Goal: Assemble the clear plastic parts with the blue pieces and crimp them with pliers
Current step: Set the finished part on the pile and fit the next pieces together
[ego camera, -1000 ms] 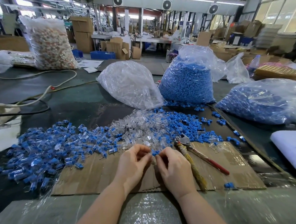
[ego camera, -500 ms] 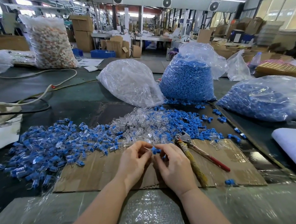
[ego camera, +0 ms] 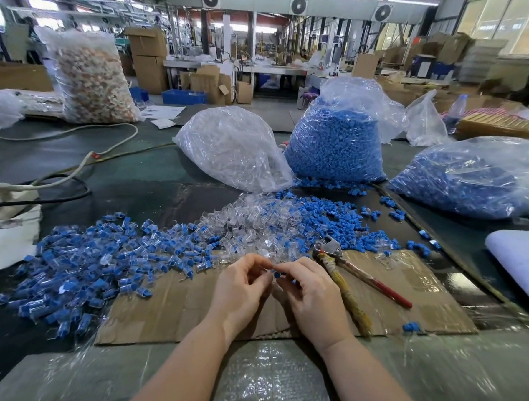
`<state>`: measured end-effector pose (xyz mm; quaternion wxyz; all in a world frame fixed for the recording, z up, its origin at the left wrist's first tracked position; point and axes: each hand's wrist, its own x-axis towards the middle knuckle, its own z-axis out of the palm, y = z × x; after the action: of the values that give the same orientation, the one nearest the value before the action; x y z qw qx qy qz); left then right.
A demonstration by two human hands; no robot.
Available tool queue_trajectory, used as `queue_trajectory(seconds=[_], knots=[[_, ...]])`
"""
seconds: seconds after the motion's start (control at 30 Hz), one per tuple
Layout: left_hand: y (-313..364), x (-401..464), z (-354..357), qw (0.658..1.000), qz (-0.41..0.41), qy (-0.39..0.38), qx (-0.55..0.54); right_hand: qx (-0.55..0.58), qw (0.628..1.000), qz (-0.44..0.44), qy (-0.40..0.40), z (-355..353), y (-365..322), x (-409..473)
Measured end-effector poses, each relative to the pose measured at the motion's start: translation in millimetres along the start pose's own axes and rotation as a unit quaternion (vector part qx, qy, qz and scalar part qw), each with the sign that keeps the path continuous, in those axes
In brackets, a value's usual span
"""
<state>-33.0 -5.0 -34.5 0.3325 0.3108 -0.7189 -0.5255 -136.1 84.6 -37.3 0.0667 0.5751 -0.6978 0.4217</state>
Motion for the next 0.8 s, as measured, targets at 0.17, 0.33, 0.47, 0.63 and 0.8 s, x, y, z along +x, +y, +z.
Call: queue_trajectory(seconds=[0.17,0.33,0.47,0.63,0.8], knots=[[-1.6,0.3,-0.2,1.000,-0.001,0.000,-0.002,-0.003,1.000,-0.002,0.001,-0.2,0.5,0.6],[-0.9,0.4,-0.8,1.000,0.012,-0.001,0.011,-0.010,1.000,-0.002,0.000,0.4,1.9,-0.4],[-0.7,0.4,-1.3,1.000,0.012,-0.004,0.007,-0.008,1.000,-0.006,0.003,0.4,1.4,0.0],[-1.2,1.2,-1.4,1.000,0.004,-0.010,-0.011,-0.016,1.000,-0.006,0.004,1.2,2.6,-0.1],[-2.4,1.5,-1.3,1.000,0.004,-0.011,-0.020,-0.013,1.000,-0.005,0.007,1.6,2.3,0.2]])
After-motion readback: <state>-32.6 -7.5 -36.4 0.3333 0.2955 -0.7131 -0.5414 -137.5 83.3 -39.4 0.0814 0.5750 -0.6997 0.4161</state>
